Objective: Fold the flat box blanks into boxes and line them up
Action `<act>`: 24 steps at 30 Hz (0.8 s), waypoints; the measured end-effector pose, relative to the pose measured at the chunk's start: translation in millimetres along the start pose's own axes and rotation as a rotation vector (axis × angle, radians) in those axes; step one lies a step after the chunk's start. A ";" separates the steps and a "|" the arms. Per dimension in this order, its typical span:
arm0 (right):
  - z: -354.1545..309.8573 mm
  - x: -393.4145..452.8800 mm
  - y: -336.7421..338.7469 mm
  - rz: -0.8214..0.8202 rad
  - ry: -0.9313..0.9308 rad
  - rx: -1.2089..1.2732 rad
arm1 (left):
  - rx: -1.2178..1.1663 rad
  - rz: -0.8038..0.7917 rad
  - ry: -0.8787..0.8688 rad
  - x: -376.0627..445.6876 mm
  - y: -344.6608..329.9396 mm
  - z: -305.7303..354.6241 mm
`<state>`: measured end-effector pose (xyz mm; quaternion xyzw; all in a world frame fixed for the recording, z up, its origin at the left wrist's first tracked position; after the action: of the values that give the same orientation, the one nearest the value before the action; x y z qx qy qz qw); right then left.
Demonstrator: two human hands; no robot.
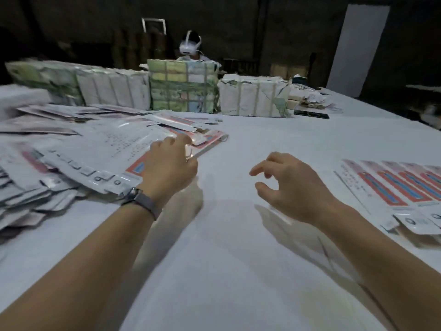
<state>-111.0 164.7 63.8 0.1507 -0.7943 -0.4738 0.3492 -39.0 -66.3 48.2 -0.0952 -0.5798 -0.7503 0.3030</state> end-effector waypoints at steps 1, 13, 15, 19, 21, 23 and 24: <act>-2.0 -1.7 -3.5 -0.018 0.010 -0.002 | 0.138 -0.095 0.084 -2.5 -1.2 -18.7; -0.9 -1.5 -10.5 -0.047 0.023 0.028 | 0.429 -0.264 0.031 -11.0 -0.7 -16.7; -0.9 -0.8 -9.7 -0.031 0.026 0.054 | 0.391 -0.182 -0.031 -10.0 6.1 -5.3; -4.0 -1.1 -6.0 0.034 0.045 0.105 | 0.245 0.096 -0.201 -7.7 28.9 35.6; -4.3 -0.5 -0.8 0.089 0.038 0.184 | -0.015 0.209 -0.304 -11.7 36.4 61.2; -1.8 1.5 7.5 0.153 -0.005 0.332 | -0.365 0.223 -0.342 -19.0 34.9 84.5; 0.6 2.9 11.9 0.181 -0.040 0.423 | -0.573 0.191 -0.326 -22.6 30.1 93.4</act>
<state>-112.4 169.4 75.1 0.1393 -0.8929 -0.2663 0.3352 -23.5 23.8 90.4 -0.3490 -0.3745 -0.8259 0.2362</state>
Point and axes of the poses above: each hand's wrist, its own x-axis towards the middle knuckle, its own y-axis out of the back of the hand, z = x × y, the point moved 6 cm from there along x, towards the middle knuckle, and after that the axes turned 15 degrees about -y, right-handed, at the moved point
